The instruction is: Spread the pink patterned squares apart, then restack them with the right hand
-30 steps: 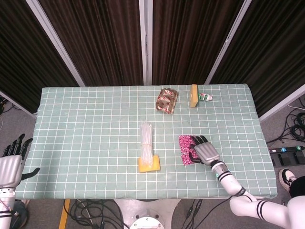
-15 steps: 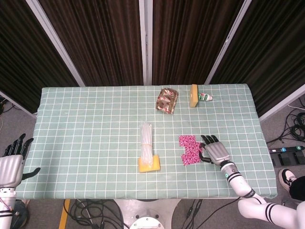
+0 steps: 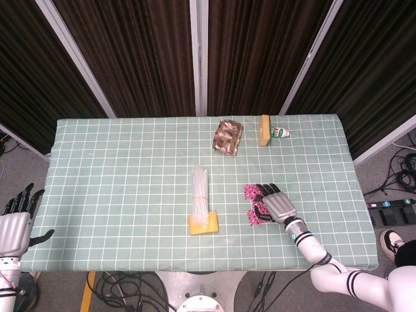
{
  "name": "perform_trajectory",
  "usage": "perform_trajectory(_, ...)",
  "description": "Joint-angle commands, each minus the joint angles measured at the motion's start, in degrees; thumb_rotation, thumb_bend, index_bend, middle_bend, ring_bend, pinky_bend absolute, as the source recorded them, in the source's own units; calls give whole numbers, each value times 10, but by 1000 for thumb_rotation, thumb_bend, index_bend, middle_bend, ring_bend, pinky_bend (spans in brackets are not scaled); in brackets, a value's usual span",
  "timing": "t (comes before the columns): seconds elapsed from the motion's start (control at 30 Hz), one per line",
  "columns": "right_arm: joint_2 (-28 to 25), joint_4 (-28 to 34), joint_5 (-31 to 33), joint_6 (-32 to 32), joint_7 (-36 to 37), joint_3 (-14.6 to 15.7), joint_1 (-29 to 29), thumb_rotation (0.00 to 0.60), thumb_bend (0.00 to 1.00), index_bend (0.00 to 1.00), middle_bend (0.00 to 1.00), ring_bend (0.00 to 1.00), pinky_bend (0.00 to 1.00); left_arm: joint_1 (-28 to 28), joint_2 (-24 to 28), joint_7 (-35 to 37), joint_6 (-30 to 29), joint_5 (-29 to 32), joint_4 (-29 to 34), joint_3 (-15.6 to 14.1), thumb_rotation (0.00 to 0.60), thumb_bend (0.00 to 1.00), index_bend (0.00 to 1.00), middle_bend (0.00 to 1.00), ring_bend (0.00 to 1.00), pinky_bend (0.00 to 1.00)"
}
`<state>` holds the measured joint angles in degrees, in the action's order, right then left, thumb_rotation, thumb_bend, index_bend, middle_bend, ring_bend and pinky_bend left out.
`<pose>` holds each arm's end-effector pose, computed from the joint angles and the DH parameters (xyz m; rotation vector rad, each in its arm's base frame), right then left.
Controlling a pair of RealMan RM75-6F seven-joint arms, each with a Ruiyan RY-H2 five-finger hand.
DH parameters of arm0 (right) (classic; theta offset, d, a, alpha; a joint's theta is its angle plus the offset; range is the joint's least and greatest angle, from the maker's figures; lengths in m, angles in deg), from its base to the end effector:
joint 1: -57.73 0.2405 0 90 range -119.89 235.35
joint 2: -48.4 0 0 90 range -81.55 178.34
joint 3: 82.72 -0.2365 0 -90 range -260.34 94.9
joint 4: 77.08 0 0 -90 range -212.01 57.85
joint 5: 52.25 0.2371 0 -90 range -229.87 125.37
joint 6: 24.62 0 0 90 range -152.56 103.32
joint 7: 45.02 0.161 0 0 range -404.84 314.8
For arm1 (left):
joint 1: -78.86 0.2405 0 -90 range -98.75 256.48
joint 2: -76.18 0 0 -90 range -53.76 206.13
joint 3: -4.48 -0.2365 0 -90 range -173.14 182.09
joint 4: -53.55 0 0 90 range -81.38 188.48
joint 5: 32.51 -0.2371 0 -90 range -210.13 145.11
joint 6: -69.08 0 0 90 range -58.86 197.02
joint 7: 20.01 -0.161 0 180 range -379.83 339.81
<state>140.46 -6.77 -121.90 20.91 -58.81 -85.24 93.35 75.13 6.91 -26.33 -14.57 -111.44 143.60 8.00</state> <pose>-0.2386 -0.3204 -0.0843 1.9822 -1.0231 0.5896 -0.3244 0.1939 0.1060 -1.3000 -0.9387 -0.7741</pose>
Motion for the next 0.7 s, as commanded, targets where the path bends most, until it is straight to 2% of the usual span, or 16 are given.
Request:
perform_trajectory(0.03, -4, 0, 3, 1, -3, 2, -3, 7, 532, 287, 0, 0, 0, 0, -1, 0, 1, 0, -1, 0, 600, 84, 174, 99, 105, 168)
perform_trajectory(0.7, -76, 24, 13, 25, -20, 30, -47, 10, 531, 287, 0, 0, 0, -4, -3, -4, 2, -3, 0, 2, 600, 84, 174, 99, 104, 168)
